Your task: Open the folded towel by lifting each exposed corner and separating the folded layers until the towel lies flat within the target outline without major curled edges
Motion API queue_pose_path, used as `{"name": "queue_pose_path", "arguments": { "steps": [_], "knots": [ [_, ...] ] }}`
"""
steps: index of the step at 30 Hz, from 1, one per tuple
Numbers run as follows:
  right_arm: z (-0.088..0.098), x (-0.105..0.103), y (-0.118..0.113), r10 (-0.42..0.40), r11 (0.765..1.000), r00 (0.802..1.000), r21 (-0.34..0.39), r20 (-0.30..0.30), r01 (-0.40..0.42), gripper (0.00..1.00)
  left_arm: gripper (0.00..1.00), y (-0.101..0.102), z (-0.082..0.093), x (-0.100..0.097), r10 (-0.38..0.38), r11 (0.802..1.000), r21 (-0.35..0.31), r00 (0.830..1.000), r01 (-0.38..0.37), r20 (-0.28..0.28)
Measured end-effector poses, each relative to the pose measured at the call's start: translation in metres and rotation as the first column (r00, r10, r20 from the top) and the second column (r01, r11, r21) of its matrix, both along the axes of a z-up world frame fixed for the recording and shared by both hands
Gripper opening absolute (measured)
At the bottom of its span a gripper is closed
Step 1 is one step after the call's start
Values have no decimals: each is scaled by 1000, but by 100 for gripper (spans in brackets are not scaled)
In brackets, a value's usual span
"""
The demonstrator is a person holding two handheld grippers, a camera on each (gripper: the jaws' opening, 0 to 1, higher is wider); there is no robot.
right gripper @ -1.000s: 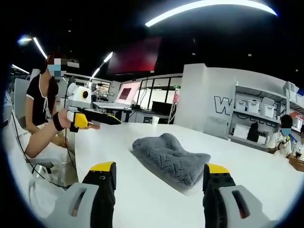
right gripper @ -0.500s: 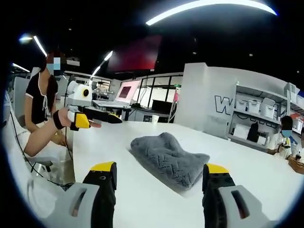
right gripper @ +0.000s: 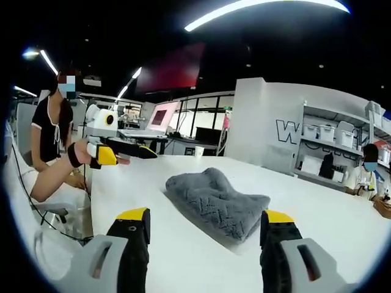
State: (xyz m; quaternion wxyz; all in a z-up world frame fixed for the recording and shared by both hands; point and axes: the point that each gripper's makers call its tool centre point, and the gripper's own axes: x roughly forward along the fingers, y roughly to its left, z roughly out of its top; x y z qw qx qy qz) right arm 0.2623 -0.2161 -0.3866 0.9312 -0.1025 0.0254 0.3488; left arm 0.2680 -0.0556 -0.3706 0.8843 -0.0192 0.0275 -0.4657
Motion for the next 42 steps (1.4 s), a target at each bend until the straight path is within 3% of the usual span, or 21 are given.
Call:
{"name": "queue_pose_path", "arguments": {
  "steps": [19, 42],
  "knots": [
    [3, 12, -3, -9, 1000, 1000, 3, -13, 9, 68, 72, -1, -1, 16, 30, 999, -13, 999, -31, -42],
    [6, 13, -10, -27, 1000, 1000, 3, -6, 27, 67, 72, -1, -3, 13, 32, 999, -38, 998, -34, -49]
  ]
}}
